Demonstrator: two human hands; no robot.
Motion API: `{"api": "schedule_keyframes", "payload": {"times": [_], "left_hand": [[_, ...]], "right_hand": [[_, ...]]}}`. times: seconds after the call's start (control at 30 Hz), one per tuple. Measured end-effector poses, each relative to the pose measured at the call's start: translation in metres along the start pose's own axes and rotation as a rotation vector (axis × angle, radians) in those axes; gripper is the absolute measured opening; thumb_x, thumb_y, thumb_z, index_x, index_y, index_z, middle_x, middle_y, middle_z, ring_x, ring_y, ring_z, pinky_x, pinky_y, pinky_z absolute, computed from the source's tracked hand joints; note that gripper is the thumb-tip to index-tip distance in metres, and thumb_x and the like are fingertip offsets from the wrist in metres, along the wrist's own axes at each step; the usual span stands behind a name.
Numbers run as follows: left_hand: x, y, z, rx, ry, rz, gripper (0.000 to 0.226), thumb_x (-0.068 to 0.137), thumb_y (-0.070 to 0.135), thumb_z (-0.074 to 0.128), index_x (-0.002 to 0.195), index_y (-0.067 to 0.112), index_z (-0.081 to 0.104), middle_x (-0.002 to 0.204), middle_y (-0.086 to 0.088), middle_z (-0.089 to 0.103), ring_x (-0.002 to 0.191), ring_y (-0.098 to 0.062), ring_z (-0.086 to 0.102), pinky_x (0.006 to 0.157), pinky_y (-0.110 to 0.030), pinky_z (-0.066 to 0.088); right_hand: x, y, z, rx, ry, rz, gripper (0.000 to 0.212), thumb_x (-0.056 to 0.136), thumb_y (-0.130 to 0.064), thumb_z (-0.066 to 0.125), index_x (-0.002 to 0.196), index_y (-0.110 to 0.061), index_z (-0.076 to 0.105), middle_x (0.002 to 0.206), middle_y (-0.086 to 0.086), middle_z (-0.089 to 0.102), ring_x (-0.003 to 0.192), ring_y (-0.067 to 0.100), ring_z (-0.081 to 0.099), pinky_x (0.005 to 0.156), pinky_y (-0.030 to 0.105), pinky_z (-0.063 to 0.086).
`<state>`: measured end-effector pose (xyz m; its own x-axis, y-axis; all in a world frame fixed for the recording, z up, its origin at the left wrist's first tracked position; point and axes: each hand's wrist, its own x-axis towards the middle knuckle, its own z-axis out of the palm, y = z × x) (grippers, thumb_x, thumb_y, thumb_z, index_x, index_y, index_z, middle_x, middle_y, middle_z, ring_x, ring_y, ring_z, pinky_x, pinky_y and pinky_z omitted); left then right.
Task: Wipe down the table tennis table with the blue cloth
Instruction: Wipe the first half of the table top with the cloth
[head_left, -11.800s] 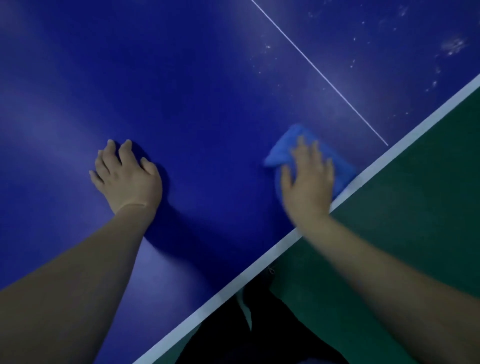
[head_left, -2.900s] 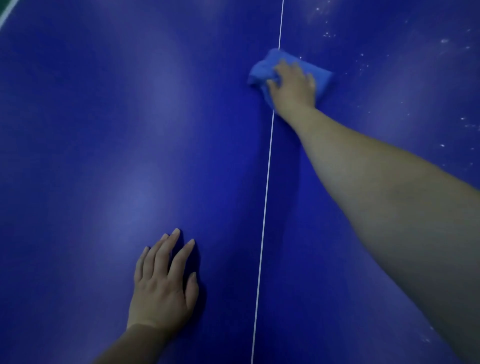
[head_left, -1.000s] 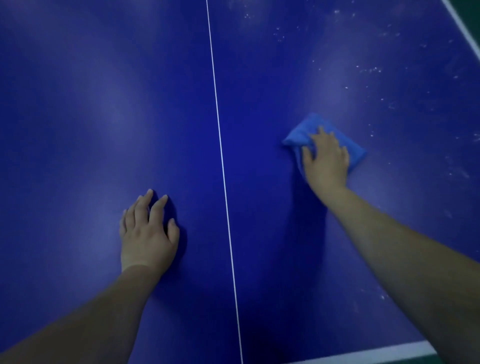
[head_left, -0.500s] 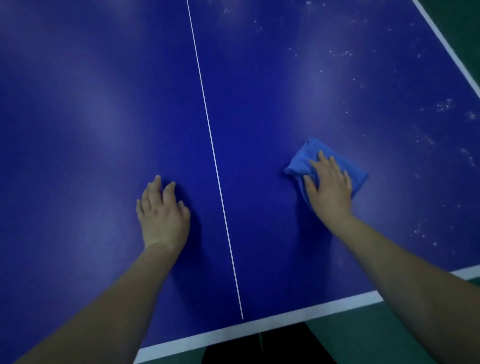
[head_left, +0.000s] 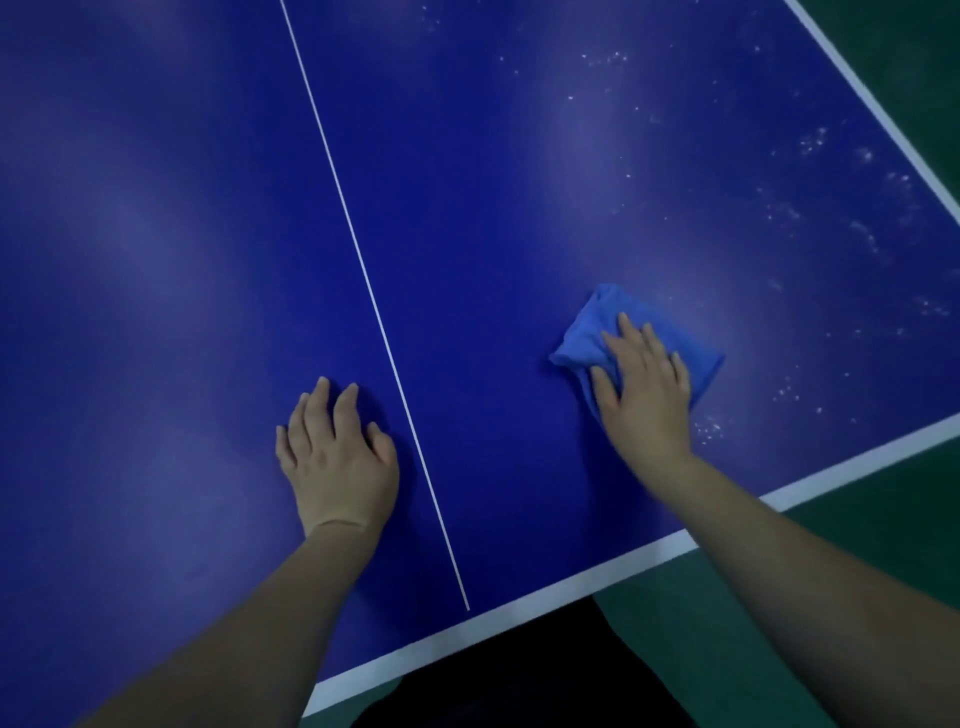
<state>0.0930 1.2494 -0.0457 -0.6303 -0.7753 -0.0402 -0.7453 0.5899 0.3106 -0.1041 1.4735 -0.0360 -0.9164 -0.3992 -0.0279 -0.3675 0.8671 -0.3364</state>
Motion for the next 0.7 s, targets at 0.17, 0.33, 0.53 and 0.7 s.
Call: {"api": "schedule_keyframes", "payload": {"times": [0.17, 0.33, 0.53, 0.7], "left_hand": [[-0.001, 0.000, 0.000, 0.002, 0.001, 0.007, 0.048, 0.092, 0.020, 0.050, 0.140, 0.014, 0.044, 0.154, -0.010, 0.032, 0.143, -0.031, 0.022, 0.119, -0.054, 0.010], [-0.002, -0.001, 0.002, 0.002, 0.025, 0.011, 0.048, 0.093, 0.020, 0.049, 0.140, 0.015, 0.043, 0.153, -0.010, 0.032, 0.143, -0.031, 0.022, 0.119, -0.054, 0.011], [-0.002, 0.000, 0.004, 0.034, 0.017, 0.022, 0.049, 0.094, 0.021, 0.045, 0.142, 0.015, 0.039, 0.154, -0.013, 0.029, 0.142, -0.033, 0.020, 0.118, -0.056, 0.009], [-0.002, -0.001, 0.005, 0.047, 0.027, 0.036, 0.050, 0.094, 0.022, 0.046, 0.143, 0.014, 0.039, 0.154, -0.014, 0.029, 0.143, -0.034, 0.021, 0.118, -0.057, 0.010]], "right_hand": [[-0.091, -0.049, 0.028, -0.003, -0.068, -0.366, 0.040, 0.089, -0.035, 0.055, 0.128, -0.027, 0.057, 0.150, -0.007, 0.041, 0.141, 0.017, 0.034, 0.113, 0.042, 0.022], [-0.075, -0.003, 0.009, -0.031, -0.063, -0.385, 0.039, 0.087, -0.026, 0.068, 0.125, -0.022, 0.062, 0.146, -0.003, 0.046, 0.137, 0.020, 0.041, 0.111, 0.046, 0.030], [-0.061, 0.018, -0.008, 0.001, 0.011, 0.004, 0.041, 0.095, -0.030, 0.054, 0.135, -0.025, 0.051, 0.154, -0.006, 0.034, 0.144, 0.019, 0.026, 0.117, 0.045, 0.019], [-0.128, -0.018, 0.014, -0.013, -0.139, -0.513, 0.039, 0.090, -0.035, 0.053, 0.128, -0.028, 0.057, 0.149, -0.009, 0.041, 0.140, 0.015, 0.035, 0.113, 0.040, 0.025]]}}
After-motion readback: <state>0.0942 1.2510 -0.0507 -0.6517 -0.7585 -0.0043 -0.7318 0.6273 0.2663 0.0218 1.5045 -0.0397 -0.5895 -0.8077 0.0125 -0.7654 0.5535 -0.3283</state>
